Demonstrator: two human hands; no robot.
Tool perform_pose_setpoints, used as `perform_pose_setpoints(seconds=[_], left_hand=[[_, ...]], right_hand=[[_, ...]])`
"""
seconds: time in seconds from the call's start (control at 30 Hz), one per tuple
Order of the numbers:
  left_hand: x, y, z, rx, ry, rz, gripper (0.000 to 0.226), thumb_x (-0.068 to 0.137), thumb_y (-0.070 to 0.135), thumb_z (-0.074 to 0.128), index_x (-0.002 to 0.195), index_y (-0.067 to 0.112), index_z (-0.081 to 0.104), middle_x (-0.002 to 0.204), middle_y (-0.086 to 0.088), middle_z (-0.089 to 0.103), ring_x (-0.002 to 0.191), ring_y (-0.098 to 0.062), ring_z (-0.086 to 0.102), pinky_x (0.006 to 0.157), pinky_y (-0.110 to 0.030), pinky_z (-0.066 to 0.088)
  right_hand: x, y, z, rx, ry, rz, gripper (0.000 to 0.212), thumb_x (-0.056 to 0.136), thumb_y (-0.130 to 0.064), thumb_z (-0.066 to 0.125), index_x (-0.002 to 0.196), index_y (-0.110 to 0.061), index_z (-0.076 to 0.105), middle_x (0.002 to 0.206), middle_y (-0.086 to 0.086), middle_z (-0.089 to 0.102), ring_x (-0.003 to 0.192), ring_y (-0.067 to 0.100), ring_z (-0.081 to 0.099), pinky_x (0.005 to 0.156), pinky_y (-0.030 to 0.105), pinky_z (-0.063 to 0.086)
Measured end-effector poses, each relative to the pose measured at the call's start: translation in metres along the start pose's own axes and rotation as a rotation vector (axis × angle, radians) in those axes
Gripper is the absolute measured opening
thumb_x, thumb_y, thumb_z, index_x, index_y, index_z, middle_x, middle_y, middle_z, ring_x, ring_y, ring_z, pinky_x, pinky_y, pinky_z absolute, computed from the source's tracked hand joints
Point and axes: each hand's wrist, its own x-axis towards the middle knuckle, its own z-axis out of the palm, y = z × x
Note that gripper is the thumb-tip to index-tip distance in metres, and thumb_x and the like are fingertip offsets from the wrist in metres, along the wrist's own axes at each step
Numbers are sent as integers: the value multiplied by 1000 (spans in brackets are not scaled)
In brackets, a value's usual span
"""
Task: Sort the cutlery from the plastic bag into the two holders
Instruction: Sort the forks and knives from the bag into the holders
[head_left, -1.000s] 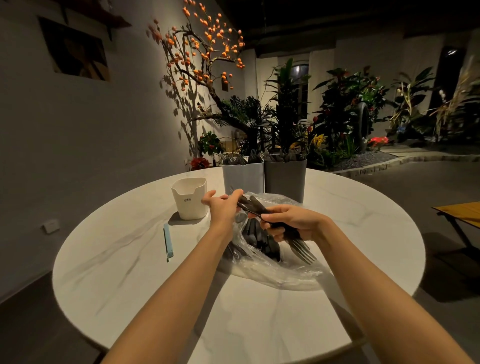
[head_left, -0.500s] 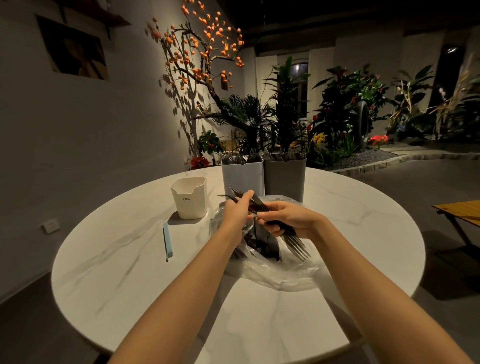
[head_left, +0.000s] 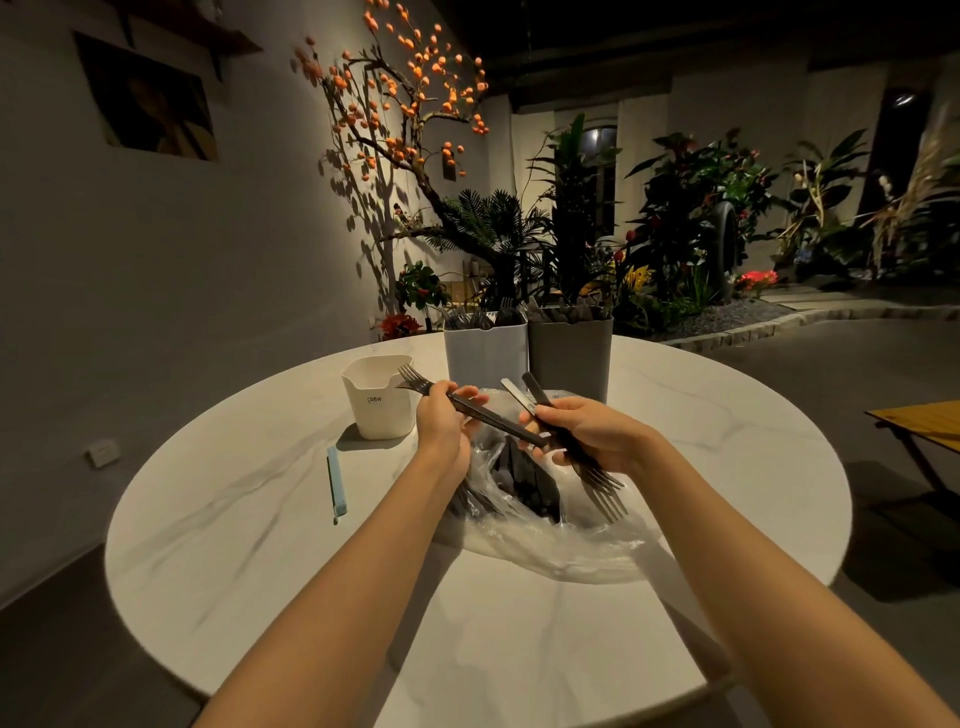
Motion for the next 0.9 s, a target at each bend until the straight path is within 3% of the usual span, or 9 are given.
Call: perform_pose_setpoints(seconds=[0.1, 0.23, 0.3, 0.37, 0.47, 0.63, 0.73, 0.9], left_hand=[[-3, 4, 2, -223, -65, -67, 24, 99, 10, 35, 76, 12, 40, 53, -2, 41, 43, -14, 40, 50, -28, 45], [-1, 2, 2, -58, -126, -92, 27, 100, 12, 42, 73, 12, 42, 46, 3, 30, 33, -6, 26, 34, -18, 25], [-4, 0, 3, 113, -210, -119, 21, 99, 24, 52, 87, 7, 51, 47, 5, 31, 33, -4, 26, 33, -15, 24], [-5, -3, 4, 291, -282, -142, 30, 93, 35, 60, 95, 5, 56, 49, 4, 37, 35, -4, 30, 34, -14, 25], [-8, -6, 6, 428, -328, -118, 30, 89, 36, 65, 85, 6, 61, 54, 0, 44, 39, -6, 33, 35, -15, 26], [-14, -1, 6, 433, -402, -89, 30, 93, 26, 62, 71, 6, 59, 44, 2, 44, 37, -7, 39, 37, -15, 29], [-13, -2, 7, 375, -309, -59, 32, 95, 25, 59, 67, 9, 54, 42, 4, 39, 34, -7, 34, 39, -18, 31], [-1, -2, 4, 132, -54, 25, 20, 98, 24, 55, 84, 10, 52, 53, 3, 29, 38, -5, 25, 38, -18, 23]], right_hand=[[1, 0, -1, -11, 51, -23, 27, 105, -19, 34, 102, -6, 57, 77, 5, 62, 61, 13, 61, 50, 19, 46], [0, -1, -3, 55, 25, -59, 27, 106, -19, 30, 96, -6, 51, 66, 2, 44, 51, 8, 37, 44, 15, 31], [0, -3, -2, 57, -62, -68, 27, 106, -21, 30, 94, -7, 51, 64, 0, 38, 50, 7, 31, 44, 16, 26], [-1, -4, 1, 13, -137, -81, 27, 106, -22, 32, 93, -8, 52, 64, 0, 38, 51, 7, 31, 45, 16, 26], [-1, -3, 4, -40, -211, -82, 27, 106, -24, 31, 94, -8, 51, 66, 1, 40, 54, 9, 33, 48, 18, 28], [-4, -3, 2, -34, -273, 17, 33, 105, -28, 31, 98, -7, 55, 69, 2, 46, 56, 10, 37, 53, 20, 37], [-3, -5, 3, -72, -267, 23, 33, 104, -30, 37, 100, -9, 62, 73, 4, 52, 59, 11, 44, 57, 22, 43], [-2, -7, -1, -221, -84, 75, 28, 96, -32, 54, 106, -8, 65, 91, 9, 67, 81, 19, 66, 76, 30, 55]])
